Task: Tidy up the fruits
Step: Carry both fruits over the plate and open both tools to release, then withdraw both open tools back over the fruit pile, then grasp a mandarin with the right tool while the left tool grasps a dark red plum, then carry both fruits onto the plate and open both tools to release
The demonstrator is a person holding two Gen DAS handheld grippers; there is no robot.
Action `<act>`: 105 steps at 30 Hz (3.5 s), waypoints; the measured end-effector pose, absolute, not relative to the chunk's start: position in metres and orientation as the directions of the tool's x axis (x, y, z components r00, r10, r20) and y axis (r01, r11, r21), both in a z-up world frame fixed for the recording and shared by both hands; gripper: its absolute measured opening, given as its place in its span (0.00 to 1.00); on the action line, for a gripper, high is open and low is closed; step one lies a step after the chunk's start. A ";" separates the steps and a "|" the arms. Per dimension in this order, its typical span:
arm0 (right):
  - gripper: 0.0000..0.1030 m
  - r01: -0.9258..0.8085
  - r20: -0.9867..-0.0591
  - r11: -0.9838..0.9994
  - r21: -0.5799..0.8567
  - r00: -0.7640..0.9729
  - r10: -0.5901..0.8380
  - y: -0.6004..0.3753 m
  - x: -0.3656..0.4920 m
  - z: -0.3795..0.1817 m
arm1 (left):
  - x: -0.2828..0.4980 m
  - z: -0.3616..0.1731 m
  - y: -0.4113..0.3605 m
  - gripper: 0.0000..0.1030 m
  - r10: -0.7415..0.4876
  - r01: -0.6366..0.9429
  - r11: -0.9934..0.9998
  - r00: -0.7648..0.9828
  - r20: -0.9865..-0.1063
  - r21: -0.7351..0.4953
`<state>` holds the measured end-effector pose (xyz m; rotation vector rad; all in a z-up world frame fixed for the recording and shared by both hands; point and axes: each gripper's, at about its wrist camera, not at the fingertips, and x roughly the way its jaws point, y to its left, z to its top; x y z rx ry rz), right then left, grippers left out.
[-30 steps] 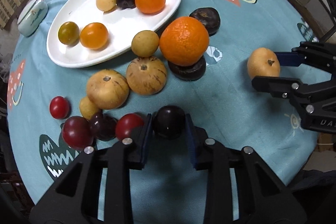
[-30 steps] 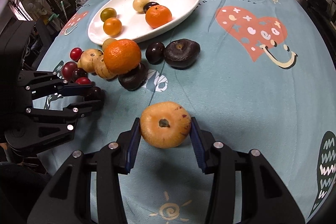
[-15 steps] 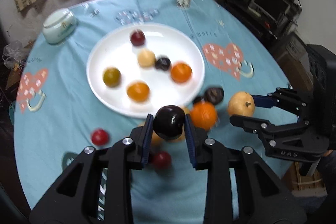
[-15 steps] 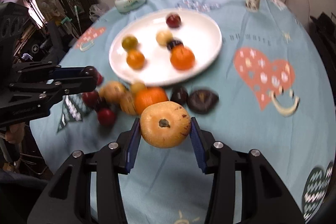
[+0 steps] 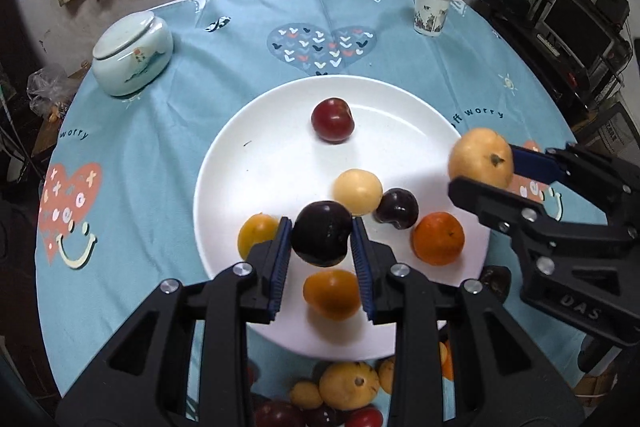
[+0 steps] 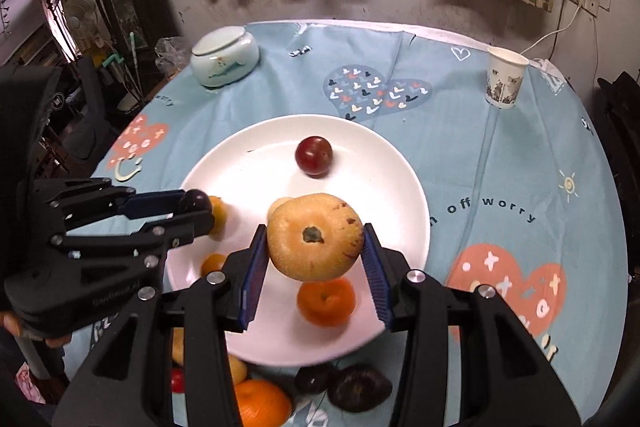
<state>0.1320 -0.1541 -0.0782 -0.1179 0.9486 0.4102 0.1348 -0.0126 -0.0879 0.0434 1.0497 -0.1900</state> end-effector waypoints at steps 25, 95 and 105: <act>0.66 -0.349 -0.842 0.927 0.137 0.452 0.295 -0.194 0.062 -0.100 | 0.073 -0.078 0.032 0.66 -0.093 0.102 0.994 0.556 -0.826 -0.044; 0.45 -0.512 -0.897 0.831 0.217 0.231 0.377 -0.124 -0.057 -0.147 | -0.028 -0.091 0.026 0.38 -0.047 0.150 0.988 0.487 -0.872 0.031; 0.45 -0.512 -0.898 0.830 0.223 0.223 0.379 -0.127 -0.060 -0.149 | -0.022 -0.089 0.017 0.38 -0.068 0.189 0.982 0.487 -0.871 0.029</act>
